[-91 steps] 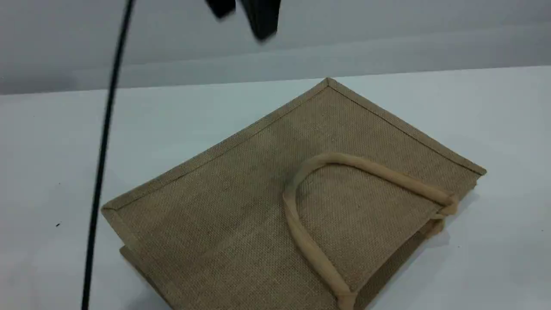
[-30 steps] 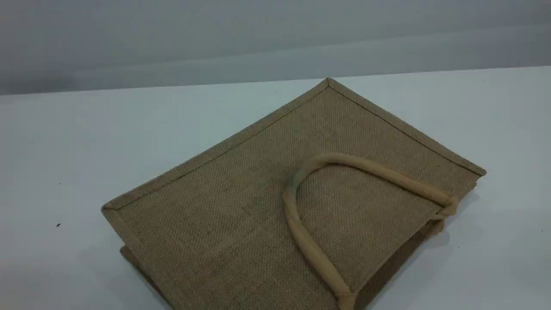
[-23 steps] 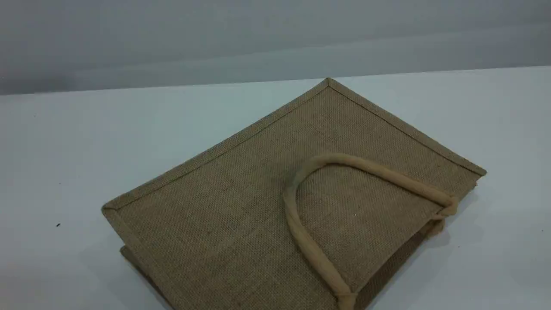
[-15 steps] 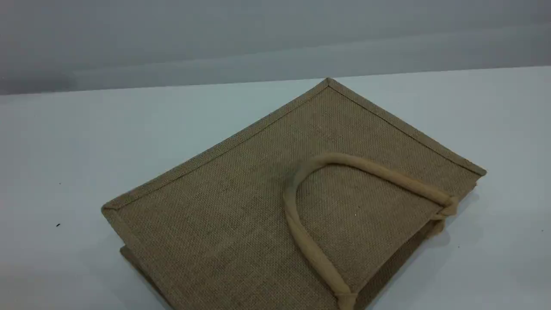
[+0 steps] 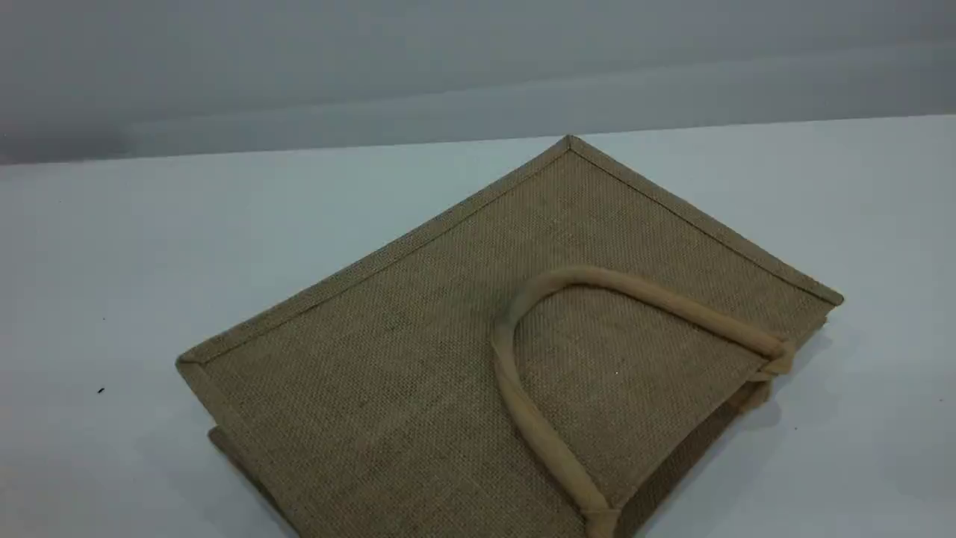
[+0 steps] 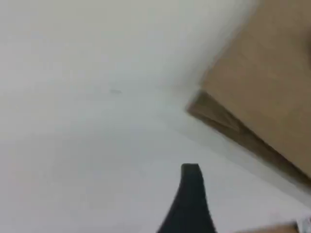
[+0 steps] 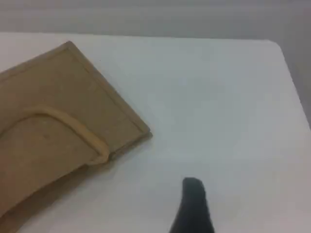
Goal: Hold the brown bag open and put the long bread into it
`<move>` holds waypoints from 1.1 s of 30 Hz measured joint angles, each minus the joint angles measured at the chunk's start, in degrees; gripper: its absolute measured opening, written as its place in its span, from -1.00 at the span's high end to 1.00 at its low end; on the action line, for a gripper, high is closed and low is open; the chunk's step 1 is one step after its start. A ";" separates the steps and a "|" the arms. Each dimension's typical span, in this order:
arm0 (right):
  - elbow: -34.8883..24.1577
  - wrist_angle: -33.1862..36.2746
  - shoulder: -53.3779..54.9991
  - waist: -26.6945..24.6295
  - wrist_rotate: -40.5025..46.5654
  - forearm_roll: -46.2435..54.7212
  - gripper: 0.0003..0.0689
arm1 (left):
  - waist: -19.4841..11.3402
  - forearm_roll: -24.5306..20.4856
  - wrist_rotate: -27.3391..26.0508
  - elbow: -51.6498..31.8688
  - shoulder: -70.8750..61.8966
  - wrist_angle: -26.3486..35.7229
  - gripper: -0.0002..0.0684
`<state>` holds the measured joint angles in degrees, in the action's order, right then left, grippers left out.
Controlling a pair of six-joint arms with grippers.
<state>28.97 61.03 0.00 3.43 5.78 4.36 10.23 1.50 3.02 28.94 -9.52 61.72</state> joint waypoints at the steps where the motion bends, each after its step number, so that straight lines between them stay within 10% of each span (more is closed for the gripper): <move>1: 0.00 0.00 0.00 0.00 -0.05 0.00 -0.39 | -2.35 0.00 0.06 0.00 0.65 0.00 -0.58; 5: 0.00 0.00 0.00 0.00 -0.05 0.00 -0.39 | -6.77 0.00 0.06 0.00 4.43 0.12 -0.58; 33: 0.00 0.05 0.00 0.00 -0.06 0.00 -0.39 | -6.72 0.00 0.06 0.00 9.52 -0.06 -0.58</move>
<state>28.97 61.08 0.00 3.43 5.72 4.36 3.51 1.50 3.08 28.94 0.00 61.66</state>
